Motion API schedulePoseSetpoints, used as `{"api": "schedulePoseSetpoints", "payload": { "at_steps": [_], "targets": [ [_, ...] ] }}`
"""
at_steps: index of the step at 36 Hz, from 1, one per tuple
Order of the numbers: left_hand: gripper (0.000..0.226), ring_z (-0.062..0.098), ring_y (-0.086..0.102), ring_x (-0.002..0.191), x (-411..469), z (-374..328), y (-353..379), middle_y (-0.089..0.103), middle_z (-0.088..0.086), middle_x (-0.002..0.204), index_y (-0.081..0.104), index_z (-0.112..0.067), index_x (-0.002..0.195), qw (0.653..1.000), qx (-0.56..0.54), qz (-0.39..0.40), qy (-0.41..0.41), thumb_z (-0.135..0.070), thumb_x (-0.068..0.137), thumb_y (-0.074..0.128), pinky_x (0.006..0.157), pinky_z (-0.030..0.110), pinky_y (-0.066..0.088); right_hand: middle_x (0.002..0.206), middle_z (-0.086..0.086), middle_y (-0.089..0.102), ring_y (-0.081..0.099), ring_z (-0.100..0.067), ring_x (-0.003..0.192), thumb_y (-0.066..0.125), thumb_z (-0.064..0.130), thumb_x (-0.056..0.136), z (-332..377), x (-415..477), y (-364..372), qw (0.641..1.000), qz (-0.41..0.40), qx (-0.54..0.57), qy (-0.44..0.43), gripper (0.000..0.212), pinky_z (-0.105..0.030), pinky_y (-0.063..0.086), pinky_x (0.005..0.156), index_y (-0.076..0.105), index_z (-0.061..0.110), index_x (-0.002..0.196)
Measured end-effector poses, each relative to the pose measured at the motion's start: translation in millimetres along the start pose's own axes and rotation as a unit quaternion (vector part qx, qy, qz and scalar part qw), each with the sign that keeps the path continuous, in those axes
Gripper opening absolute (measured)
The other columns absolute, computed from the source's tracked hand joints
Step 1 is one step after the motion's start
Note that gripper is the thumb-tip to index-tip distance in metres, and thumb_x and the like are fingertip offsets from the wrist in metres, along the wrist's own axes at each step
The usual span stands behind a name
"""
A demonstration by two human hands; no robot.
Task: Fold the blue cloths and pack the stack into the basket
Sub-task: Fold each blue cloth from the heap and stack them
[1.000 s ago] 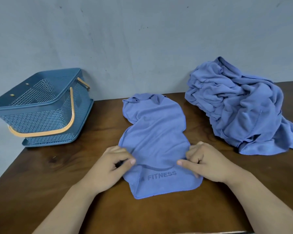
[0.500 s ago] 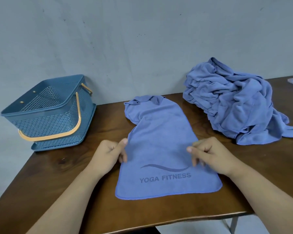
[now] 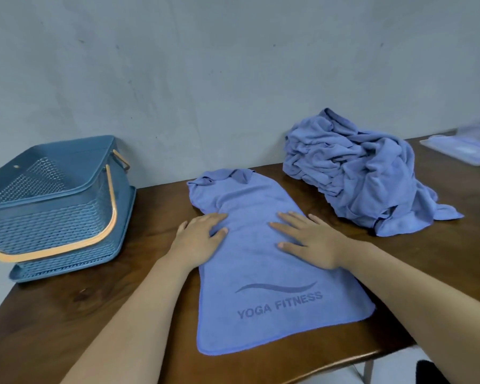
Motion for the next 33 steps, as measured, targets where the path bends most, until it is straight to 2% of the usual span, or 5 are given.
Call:
{"api": "schedulePoseSetpoints", "payload": {
  "at_steps": [19,23,26,30,33],
  "targets": [
    [0.047,0.023,0.045,0.142,-14.0,10.3,-14.5,0.055,-0.008,0.149,0.054,-0.041,0.14,0.987,0.006,-0.075,-0.139,-0.065,0.104,0.038,0.122,0.059,0.022,0.173,0.025,-0.008,-0.011,0.0,0.159,0.021,0.08,0.101,-3.5,-31.8,-1.8,0.999,-0.01,-0.043,0.013,0.067,-0.05,-0.006,0.13,0.001,0.06,0.161],
    [0.043,0.025,0.04,0.146,-13.3,8.5,-13.7,0.047,-0.006,0.157,0.045,-0.038,0.148,0.986,-0.002,-0.091,-0.139,-0.04,0.105,0.047,0.123,0.056,0.026,0.17,0.023,0.019,0.016,-0.003,0.156,0.025,0.087,0.096,-10.4,-27.2,-11.3,0.996,-0.053,-0.068,-0.017,0.069,-0.05,0.009,0.128,0.022,0.057,0.158],
    [0.065,0.019,0.019,0.159,-12.8,7.7,-14.2,0.031,-0.013,0.169,0.042,-0.045,0.153,0.992,-0.043,-0.076,-0.087,-0.014,0.096,0.049,0.127,0.056,0.02,0.145,0.023,0.047,0.046,-0.006,0.127,0.028,0.087,0.095,-14.2,-14.3,-23.7,0.988,-0.1,-0.107,-0.051,0.061,-0.046,0.026,0.119,0.046,0.052,0.142],
    [0.091,0.005,-0.013,0.161,-16.1,0.8,-15.0,0.007,-0.028,0.172,0.041,-0.052,0.154,0.999,-0.036,-0.027,-0.017,0.005,0.083,0.048,0.131,0.05,0.003,0.12,0.019,0.059,0.052,-0.008,0.105,0.033,0.072,0.101,-16.2,24.9,-38.4,0.984,-0.164,-0.045,-0.059,0.049,-0.043,0.039,0.107,0.056,0.041,0.131],
    [0.094,-0.008,-0.007,0.158,-19.8,-0.1,-11.5,0.014,-0.038,0.166,0.048,-0.055,0.148,0.999,-0.029,0.037,0.022,0.011,0.082,0.043,0.13,0.044,-0.005,0.132,0.012,0.057,0.053,-0.015,0.118,0.044,0.061,0.103,-20.0,65.6,-42.0,0.982,-0.18,0.036,-0.049,0.047,-0.045,0.045,0.103,0.057,0.033,0.138]
  ]
}}
Point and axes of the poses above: each hand's wrist, its own x-axis towards the middle knuckle, its own y-axis out of the palm, z = x × y, the point moved 4 cm from there along x, towards the middle knuckle
